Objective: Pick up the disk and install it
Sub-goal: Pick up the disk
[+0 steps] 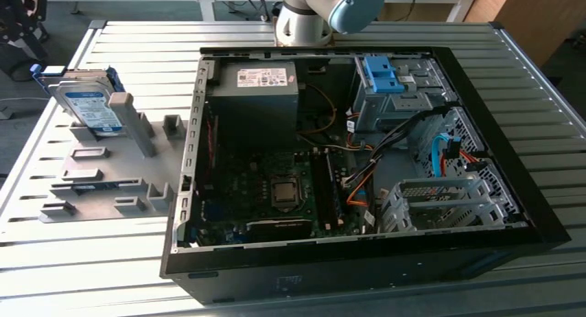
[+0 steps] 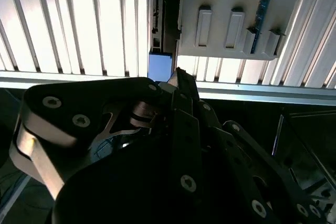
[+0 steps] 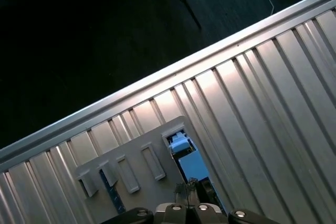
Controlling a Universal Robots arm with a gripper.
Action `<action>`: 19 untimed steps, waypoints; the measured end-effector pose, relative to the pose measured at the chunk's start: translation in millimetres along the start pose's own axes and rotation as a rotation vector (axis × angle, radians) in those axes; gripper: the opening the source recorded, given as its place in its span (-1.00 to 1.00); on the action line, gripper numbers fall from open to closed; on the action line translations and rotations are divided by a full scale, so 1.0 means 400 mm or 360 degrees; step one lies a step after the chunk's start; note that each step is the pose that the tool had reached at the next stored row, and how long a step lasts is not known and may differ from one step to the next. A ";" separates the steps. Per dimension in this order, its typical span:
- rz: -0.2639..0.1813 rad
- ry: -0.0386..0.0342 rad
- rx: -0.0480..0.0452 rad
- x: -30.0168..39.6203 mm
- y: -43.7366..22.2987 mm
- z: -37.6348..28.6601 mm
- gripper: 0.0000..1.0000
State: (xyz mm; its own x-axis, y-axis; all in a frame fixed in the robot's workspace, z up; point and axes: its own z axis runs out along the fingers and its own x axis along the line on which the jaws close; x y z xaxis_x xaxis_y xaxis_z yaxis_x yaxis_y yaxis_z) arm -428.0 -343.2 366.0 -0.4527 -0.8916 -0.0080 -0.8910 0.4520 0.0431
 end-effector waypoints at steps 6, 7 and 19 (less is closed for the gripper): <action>-0.0069 0.0003 -0.0001 0.000 0.000 0.000 -0.79; -0.0078 0.0003 -0.0001 0.000 0.000 0.000 -0.79; -0.0192 0.0008 -0.0001 0.000 0.000 0.000 -0.79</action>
State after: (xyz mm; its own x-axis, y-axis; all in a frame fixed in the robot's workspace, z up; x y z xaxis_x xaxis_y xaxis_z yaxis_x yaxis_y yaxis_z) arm -428.0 -343.2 366.0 -0.3420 -0.9397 -0.0081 -0.9389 0.3414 0.0430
